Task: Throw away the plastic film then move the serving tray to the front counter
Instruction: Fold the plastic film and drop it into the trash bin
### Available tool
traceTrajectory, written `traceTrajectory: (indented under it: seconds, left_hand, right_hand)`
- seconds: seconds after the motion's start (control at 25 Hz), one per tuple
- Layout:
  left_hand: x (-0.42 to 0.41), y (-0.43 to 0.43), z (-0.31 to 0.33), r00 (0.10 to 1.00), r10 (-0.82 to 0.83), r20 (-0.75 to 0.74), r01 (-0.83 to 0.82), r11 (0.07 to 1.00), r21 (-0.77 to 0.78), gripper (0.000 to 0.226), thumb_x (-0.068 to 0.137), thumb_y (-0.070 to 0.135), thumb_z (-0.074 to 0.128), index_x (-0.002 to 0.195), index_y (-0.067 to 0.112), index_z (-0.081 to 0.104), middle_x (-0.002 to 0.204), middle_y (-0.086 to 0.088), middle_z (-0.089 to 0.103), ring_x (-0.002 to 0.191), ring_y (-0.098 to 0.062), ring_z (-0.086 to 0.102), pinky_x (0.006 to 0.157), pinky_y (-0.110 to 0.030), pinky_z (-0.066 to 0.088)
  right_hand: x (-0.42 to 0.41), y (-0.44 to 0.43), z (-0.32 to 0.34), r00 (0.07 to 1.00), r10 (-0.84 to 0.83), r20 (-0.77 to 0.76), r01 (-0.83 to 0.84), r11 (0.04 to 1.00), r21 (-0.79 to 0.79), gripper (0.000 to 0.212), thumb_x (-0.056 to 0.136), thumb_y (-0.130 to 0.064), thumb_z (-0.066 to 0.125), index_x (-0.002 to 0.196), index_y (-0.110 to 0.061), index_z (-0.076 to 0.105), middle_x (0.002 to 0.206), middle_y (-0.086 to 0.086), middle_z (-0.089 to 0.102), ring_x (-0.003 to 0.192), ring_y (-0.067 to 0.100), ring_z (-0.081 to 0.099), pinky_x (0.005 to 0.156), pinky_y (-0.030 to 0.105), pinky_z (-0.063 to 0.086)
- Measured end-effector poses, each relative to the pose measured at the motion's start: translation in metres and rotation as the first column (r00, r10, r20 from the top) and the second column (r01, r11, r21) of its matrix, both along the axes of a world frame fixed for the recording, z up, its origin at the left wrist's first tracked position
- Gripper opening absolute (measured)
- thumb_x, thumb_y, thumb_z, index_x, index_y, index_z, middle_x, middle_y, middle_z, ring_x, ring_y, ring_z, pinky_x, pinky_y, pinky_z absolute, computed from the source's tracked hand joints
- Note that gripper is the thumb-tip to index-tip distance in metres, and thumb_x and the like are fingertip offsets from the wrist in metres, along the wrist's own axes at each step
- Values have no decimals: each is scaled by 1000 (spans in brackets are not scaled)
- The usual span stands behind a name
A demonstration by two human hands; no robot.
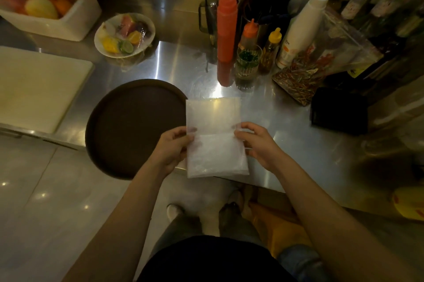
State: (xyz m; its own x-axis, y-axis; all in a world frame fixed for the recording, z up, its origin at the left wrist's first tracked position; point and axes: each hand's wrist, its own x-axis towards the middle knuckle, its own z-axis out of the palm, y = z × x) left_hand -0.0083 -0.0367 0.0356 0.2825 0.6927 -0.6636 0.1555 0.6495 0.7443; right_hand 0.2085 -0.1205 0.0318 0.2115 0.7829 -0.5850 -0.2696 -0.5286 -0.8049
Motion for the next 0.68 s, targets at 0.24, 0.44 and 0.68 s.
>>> traceTrajectory:
  seconds: [0.24, 0.44, 0.68]
  left_hand:
    - [-68, -5, 34, 998, -11, 69, 6, 998, 67, 22, 93, 9, 58, 113, 14, 66, 109, -8, 69, 93, -24, 71, 71, -39, 59]
    - [-149, -6, 50, 972, -140, 188, 121, 987, 109, 29, 91, 9, 59, 119, 15, 65, 112, -9, 71, 95, -24, 72, 72, -36, 59]
    - [-207, -14, 65, 926, -237, 293, 197, 967, 160, 32, 90, -3, 54, 114, 14, 67, 100, -6, 71, 77, -14, 72, 69, -31, 58]
  right_hand:
    - [-57, -5, 32, 995, 101, 7, -101, 993, 63, 22, 92, -16, 62, 113, -22, 64, 112, 10, 66, 97, 29, 69, 83, 39, 58]
    - [-125, -12, 55, 998, 55, 0, -54, 988, 144, 25, 89, -6, 62, 107, -24, 63, 105, 12, 68, 84, 24, 72, 71, 33, 57]
    - [-175, -31, 73, 999, -17, -45, 27, 971, 237, 28, 89, -2, 61, 104, -26, 63, 102, 11, 69, 87, 26, 71, 71, 37, 56]
